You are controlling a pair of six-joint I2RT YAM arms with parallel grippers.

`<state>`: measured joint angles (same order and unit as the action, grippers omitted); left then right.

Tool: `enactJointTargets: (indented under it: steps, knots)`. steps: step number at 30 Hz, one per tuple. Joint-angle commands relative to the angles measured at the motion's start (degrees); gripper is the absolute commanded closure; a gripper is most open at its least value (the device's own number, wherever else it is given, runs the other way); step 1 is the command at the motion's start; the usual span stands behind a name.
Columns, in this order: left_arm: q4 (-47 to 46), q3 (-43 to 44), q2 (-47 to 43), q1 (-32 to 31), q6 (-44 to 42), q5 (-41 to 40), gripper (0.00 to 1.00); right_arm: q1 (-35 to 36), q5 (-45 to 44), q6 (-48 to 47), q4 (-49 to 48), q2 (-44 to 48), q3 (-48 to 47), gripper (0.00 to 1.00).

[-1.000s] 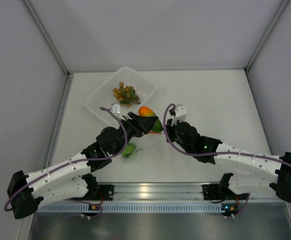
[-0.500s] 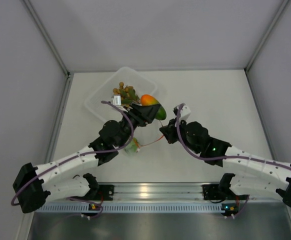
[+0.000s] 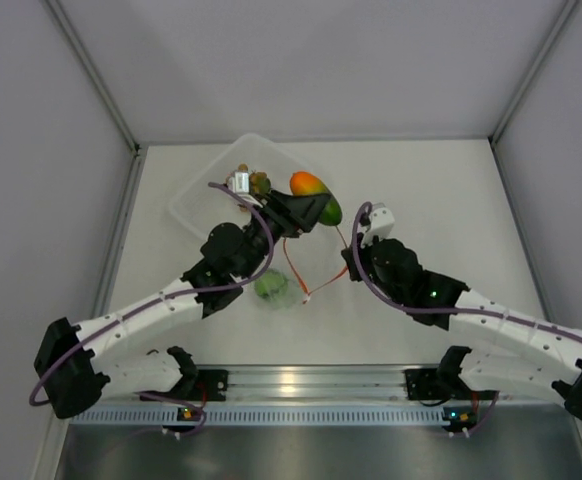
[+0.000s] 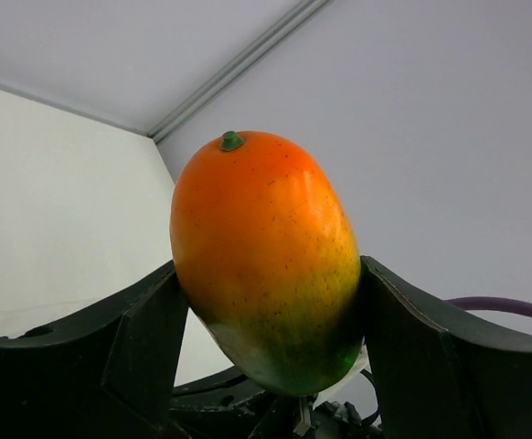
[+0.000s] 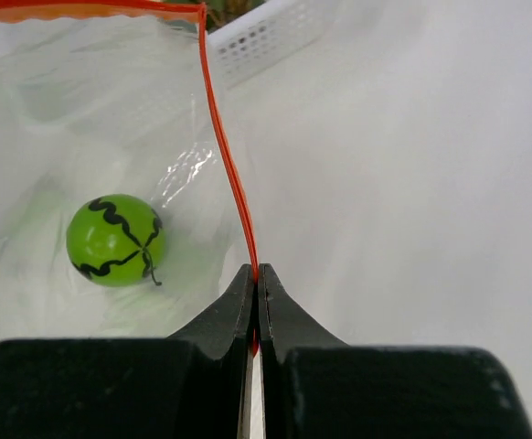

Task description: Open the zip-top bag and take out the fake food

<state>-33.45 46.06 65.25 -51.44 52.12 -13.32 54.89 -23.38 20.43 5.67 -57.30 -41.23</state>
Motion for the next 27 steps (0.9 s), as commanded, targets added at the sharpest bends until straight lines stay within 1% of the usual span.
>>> enactJointTargets:
  steps: [1, 2, 3, 4, 6, 7, 8, 10, 11, 12, 13, 15, 16, 17, 19, 20, 23, 24, 27]
  knots:
    - [6.53, 6.48, -3.11, 3.52, -2.98, 0.23, 1.00, -3.29, -5.71, 0.58, 3.73, 4.29, -0.34, 1.00]
    - [9.25, 7.63, -3.20, 4.50, -3.51, -0.38, 1.00, -3.91, -5.89, 0.49, 4.43, 6.04, -0.43, 1.00]
    - [17.29, 9.46, -2.68, 5.55, -4.56, -0.91, 1.00, -4.44, -6.07, -0.20, 6.18, 6.93, -0.43, 1.00]
    - [21.28, 12.70, -2.15, 8.00, -4.92, -1.61, 1.00, -5.58, -6.50, -0.47, 7.24, 7.63, -1.04, 1.00]
    - [27.01, 14.49, -1.01, 10.73, -5.97, -3.20, 1.00, -6.46, -7.38, -1.52, 10.22, 10.27, -1.65, 1.00]
    - [31.47, 14.93, -0.83, 12.23, -6.06, -3.81, 1.00, -6.81, -7.56, -1.96, 11.02, 11.15, -2.18, 1.00]
    - [33.26, 15.37, -0.57, 15.29, -6.50, -4.16, 1.00, -7.51, -8.26, -2.32, 12.16, 12.90, -2.53, 1.00]
    - [38.79, 16.42, 0.92, 18.47, -6.68, -4.70, 1.00, -8.13, -8.70, -3.28, 14.53, 14.31, -3.41, 1.00]
    - [41.77, 17.12, 1.71, 21.96, -7.37, -4.00, 1.00, -8.83, -8.70, -3.55, 15.15, 15.54, -3.59, 1.00]
    - [43.11, 17.65, 2.50, 23.74, -8.43, -2.51, 1.00, -9.19, -8.70, -3.90, 15.77, 16.07, -3.94, 1.00]
    - [44.60, 18.09, 4.95, 27.15, -8.96, -1.80, 1.00, -9.45, -8.79, -4.08, 16.99, 16.51, -4.38, 1.00]
    - [47.42, 19.50, 7.77, 30.33, -10.80, 0.91, 1.00, -9.98, -8.88, -4.25, 18.14, 17.48, -4.91, 1.00]
    - [48.12, 19.85, 9.18, 33.13, -11.33, 1.45, 1.00, -10.16, -8.88, -4.34, 18.58, 17.92, -5.17, 1.00]
    - [49.26, 20.29, 12.06, 34.20, -11.68, 1.80, 1.00, -10.16, -8.97, -4.25, 19.54, 18.10, -5.35, 1.00]
    - [49.45, 20.82, 14.63, 36.92, -12.92, 3.29, 1.00, -10.24, -8.97, -4.43, 20.25, 18.10, -5.70, 1.00]
    - [49.45, 20.82, 17.16, 37.55, -13.09, 3.39, 1.00, -10.25, -8.88, -4.52, 20.69, 18.10, -5.79, 1.00]
    - [49.45, 21.52, 20.96, 38.87, -13.97, 2.34, 1.00, -10.16, -8.71, -4.87, 21.05, 18.10, -5.70, 1.00]
    - [49.97, 21.79, 22.97, 39.05, -13.89, 2.07, 0.96, -10.16, -8.79, -4.96, 21.22, 18.10, -5.70, 1.00]
    - [50.15, 21.79, 25.00, 39.31, -13.89, 1.46, 0.73, -10.33, -8.53, -5.04, 21.57, 18.01, -5.88, 1.00]
